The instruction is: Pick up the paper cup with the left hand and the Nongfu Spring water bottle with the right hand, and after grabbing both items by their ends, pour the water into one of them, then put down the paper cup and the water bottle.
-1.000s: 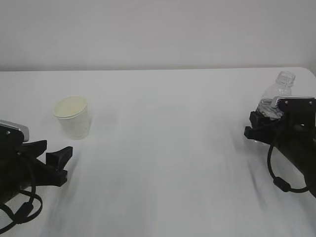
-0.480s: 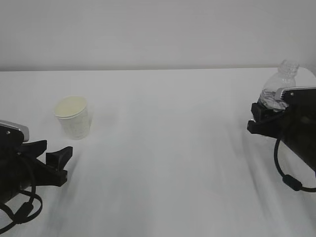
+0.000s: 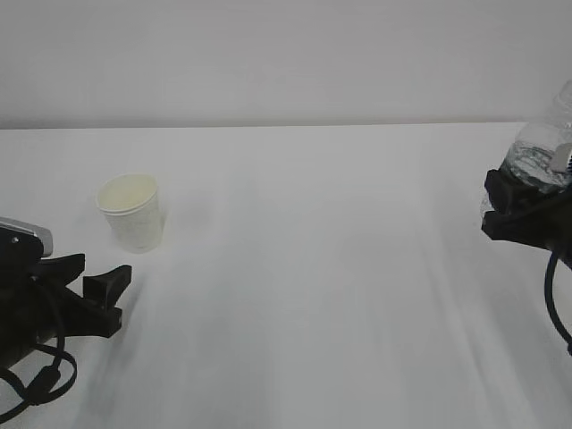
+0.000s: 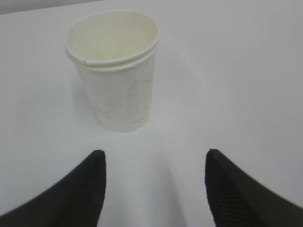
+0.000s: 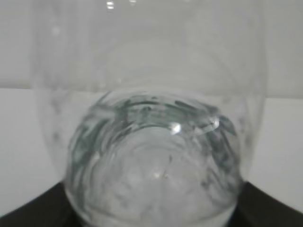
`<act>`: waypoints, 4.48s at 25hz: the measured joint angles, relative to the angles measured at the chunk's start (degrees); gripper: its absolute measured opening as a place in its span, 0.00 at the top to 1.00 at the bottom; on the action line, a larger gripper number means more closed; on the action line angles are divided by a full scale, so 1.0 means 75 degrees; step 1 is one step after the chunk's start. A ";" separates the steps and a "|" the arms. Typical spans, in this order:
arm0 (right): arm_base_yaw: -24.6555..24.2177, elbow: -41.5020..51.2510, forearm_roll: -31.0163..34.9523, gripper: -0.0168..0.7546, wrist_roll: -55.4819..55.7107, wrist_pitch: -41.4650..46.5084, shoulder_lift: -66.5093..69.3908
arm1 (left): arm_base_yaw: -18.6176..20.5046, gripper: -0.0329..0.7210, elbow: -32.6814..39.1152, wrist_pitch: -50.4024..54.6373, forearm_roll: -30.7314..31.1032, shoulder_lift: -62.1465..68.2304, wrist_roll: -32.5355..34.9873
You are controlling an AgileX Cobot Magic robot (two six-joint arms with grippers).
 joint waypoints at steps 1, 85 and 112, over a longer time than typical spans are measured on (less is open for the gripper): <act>0.0000 0.0115 0.0000 0.43 0.0000 0.0000 -0.0197 | 0.0000 0.33 0.0000 0.0000 0.0000 0.0000 0.0000; 0.0000 0.1572 -0.0401 0.44 -0.1018 0.2609 -0.3504 | 0.0045 0.09 -0.3891 -0.0005 -0.1446 0.2831 -0.0779; 0.0000 0.1572 -0.0387 0.44 -0.1046 0.2609 -0.3504 | 0.0125 0.29 -0.3891 -0.0005 -0.1063 0.2831 -0.0779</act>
